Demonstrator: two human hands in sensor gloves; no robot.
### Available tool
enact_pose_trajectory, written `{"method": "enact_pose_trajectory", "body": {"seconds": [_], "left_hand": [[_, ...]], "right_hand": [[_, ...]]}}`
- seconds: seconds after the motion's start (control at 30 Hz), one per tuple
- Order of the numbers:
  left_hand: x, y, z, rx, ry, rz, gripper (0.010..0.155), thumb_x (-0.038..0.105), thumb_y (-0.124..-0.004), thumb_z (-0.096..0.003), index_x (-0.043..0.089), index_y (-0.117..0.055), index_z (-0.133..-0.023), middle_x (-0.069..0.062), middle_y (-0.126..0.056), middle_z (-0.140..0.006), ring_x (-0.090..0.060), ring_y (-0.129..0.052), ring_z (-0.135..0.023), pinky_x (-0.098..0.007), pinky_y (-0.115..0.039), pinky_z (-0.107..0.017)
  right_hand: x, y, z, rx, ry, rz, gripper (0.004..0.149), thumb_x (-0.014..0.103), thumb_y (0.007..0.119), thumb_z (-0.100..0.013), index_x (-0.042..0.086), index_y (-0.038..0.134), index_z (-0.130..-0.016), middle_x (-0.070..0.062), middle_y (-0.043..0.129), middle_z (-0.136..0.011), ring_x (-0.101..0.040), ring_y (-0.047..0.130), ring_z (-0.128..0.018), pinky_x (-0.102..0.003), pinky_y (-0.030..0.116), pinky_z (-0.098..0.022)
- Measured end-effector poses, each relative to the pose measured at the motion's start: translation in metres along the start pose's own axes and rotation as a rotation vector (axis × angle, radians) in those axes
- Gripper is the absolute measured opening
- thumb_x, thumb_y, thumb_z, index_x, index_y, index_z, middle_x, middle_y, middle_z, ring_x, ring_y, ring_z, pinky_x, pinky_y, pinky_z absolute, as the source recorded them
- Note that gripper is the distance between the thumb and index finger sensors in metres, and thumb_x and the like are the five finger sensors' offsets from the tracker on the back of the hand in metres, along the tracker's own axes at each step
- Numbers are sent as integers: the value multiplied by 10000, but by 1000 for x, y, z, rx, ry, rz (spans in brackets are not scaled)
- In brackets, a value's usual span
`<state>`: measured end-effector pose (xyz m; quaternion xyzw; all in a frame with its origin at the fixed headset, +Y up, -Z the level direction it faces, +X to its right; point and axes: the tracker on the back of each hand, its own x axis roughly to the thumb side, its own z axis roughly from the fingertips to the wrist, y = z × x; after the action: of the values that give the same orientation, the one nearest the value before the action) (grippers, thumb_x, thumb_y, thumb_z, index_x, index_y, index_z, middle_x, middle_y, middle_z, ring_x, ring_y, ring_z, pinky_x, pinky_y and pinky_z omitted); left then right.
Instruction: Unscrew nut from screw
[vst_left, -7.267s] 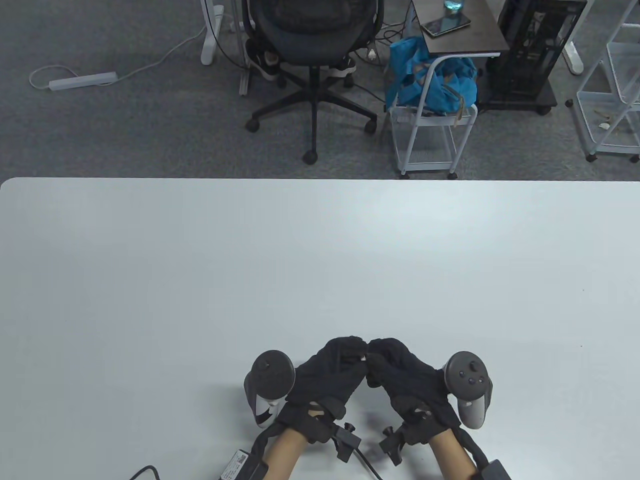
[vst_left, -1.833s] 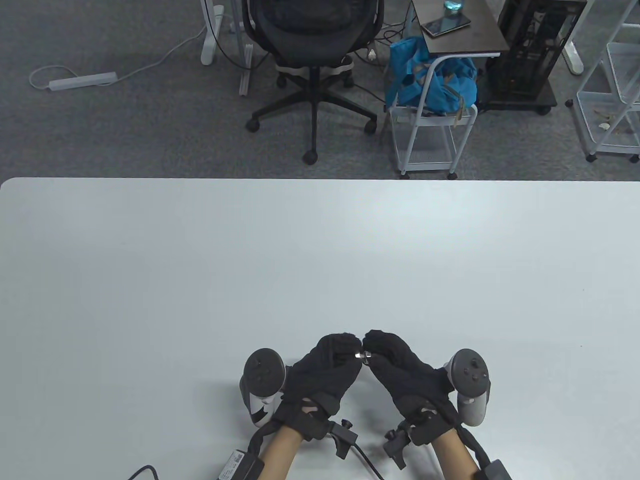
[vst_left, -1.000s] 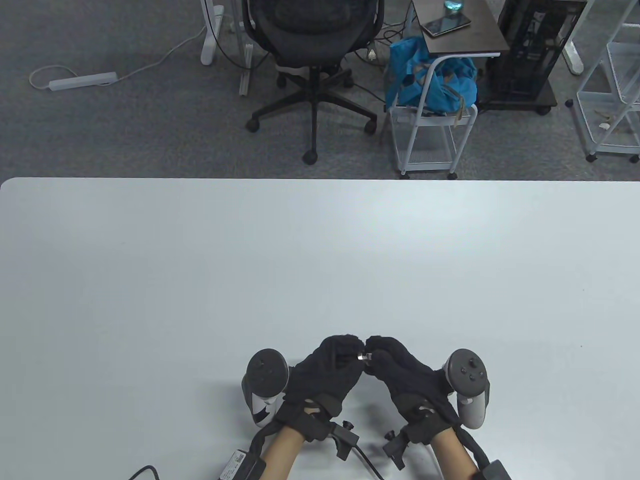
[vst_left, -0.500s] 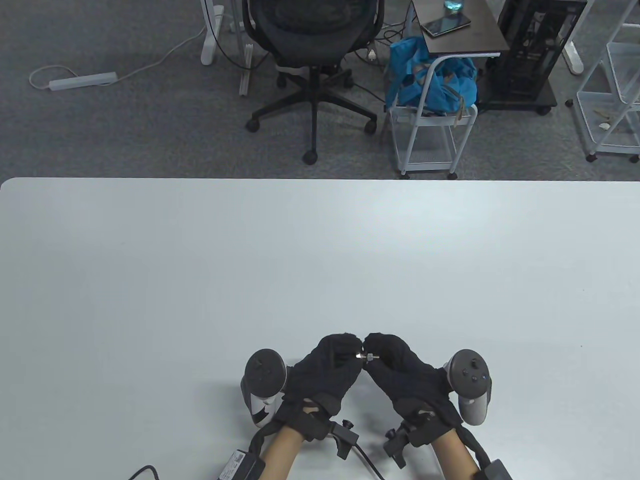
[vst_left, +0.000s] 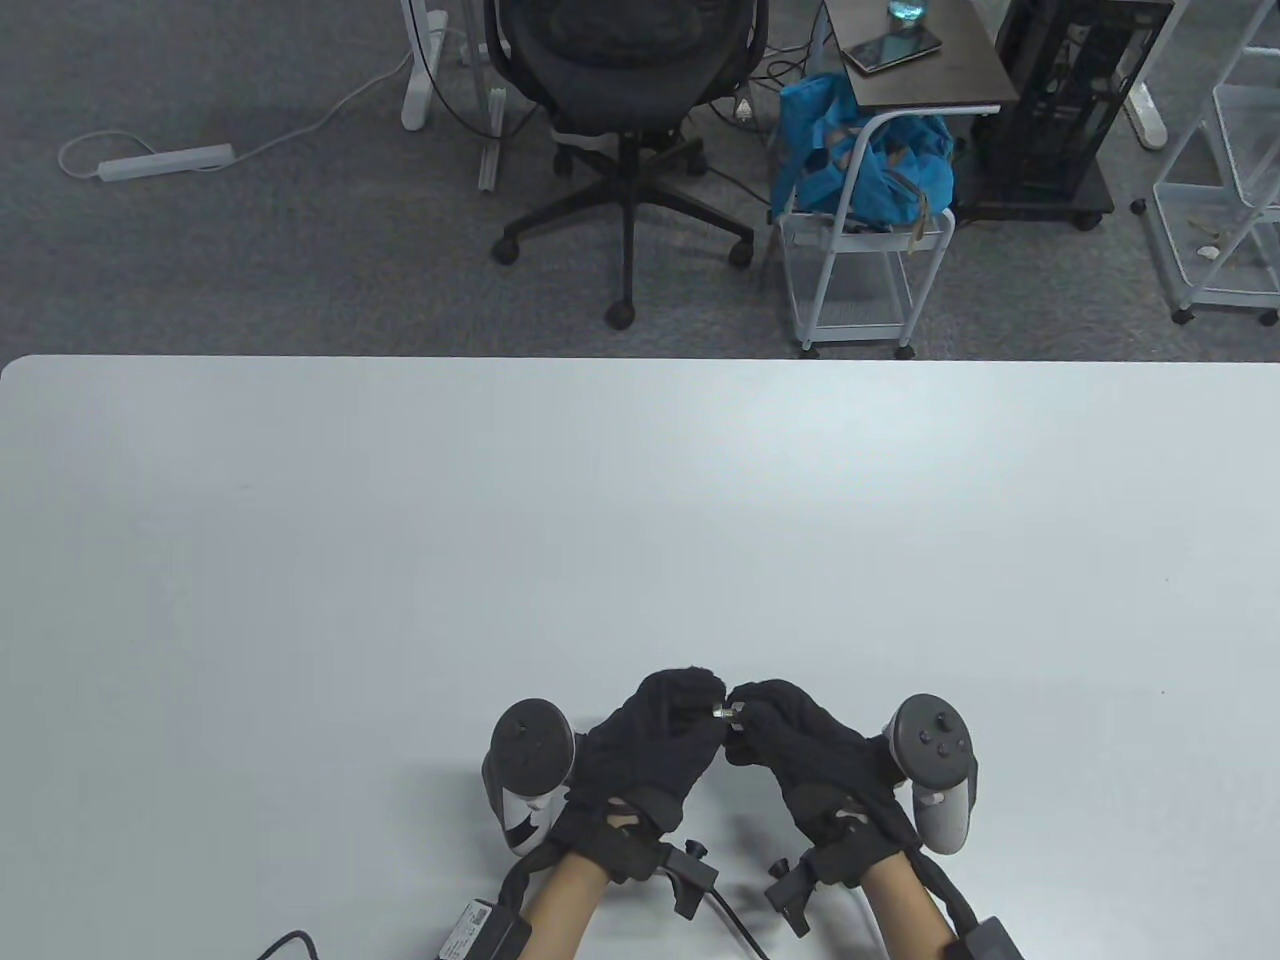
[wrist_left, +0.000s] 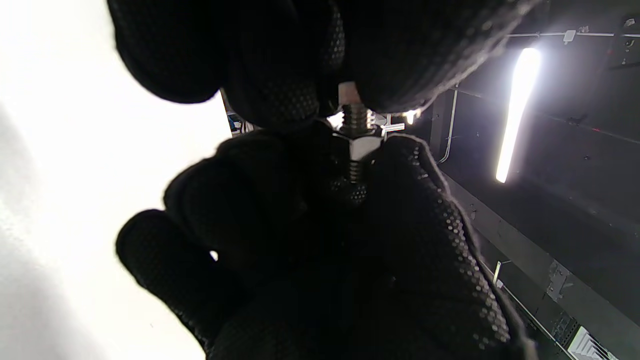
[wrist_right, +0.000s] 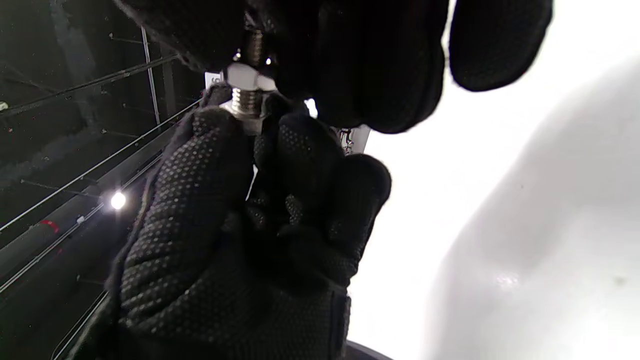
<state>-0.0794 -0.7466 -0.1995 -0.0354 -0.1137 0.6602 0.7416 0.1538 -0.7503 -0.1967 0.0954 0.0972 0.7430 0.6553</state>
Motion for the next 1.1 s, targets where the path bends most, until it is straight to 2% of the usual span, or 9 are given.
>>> {"method": "enact_pose_trajectory", "body": {"seconds": [0.13, 0.27, 0.33, 0.4, 0.53, 0.6, 0.7, 0.97, 1.1], "left_hand": [[-1, 0, -1, -3, 6, 2, 464, 338, -887, -463, 266, -784, -910, -114, -896, -862, -246, -977, -608, -537, -833, -542], [-1, 1, 0, 8, 8, 21, 466, 339, -887, -463, 266, -782, -910, -114, -895, -862, -242, -980, -604, -537, -833, -541], [-1, 1, 0, 9, 8, 24, 464, 337, -888, -463, 265, -785, -909, -115, -895, -861, -242, -979, -605, -537, -832, -542], [0, 1, 0, 6, 7, 19, 464, 338, -887, -464, 267, -783, -910, -111, -894, -864, -241, -978, -607, -536, -832, -543], [0, 0, -1, -2, 2, 5, 464, 337, -889, -462, 267, -785, -909, -113, -896, -862, -241, -980, -604, -536, -834, -541], [-1, 0, -1, -5, 1, 2, 464, 338, -887, -463, 267, -784, -909, -113, -894, -863, -245, -976, -609, -536, -833, -542], [-1, 0, -1, -2, 0, -8, 464, 336, -886, -463, 265, -784, -911, -115, -894, -864, -248, -973, -611, -539, -829, -543], [-2, 0, -1, 6, 10, 9, 465, 340, -885, -463, 266, -784, -910, -115, -895, -861, -243, -978, -604, -537, -832, -540], [-2, 0, 0, 3, 10, 4, 464, 340, -884, -465, 266, -783, -911, -114, -892, -864, -241, -977, -606, -536, -832, -541]], "right_hand": [[4, -1, 0, -2, -51, -35, 531, 335, 764, -557, 100, 639, -1016, -135, 824, -848, -372, 882, -685, -625, 720, -582], [8, -2, 1, -11, -83, 10, 530, 301, 802, -541, 194, 636, -1033, -140, 722, -964, -392, 797, -816, -642, 672, -630], [7, -1, 1, -5, -78, -22, 556, 317, 802, -543, 200, 621, -1055, -174, 659, -1018, -428, 731, -872, -662, 632, -640], [4, -1, 1, -6, -57, -26, 611, 412, 751, -564, 157, 569, -1089, -213, 611, -1044, -466, 686, -890, -676, 604, -635], [-4, -1, 2, -41, 22, -10, 659, 543, 662, -575, 58, 677, -1020, -235, 785, -914, -485, 815, -749, -684, 653, -570], [-5, 0, 0, -17, 21, -13, 581, 511, 664, -579, 60, 765, -932, -181, 892, -778, -423, 905, -622, -656, 709, -538], [-2, 2, 0, -36, 1, 14, 543, 460, 691, -572, 51, 754, -923, -148, 906, -735, -380, 925, -574, -629, 740, -531], [8, 0, 1, -23, -78, 30, 541, 319, 805, -541, 167, 641, -1033, -139, 742, -954, -397, 804, -807, -642, 677, -622], [6, 1, 1, -17, -58, 8, 624, 403, 773, -553, 140, 578, -1085, -210, 622, -1041, -462, 696, -885, -675, 610, -632]]}}
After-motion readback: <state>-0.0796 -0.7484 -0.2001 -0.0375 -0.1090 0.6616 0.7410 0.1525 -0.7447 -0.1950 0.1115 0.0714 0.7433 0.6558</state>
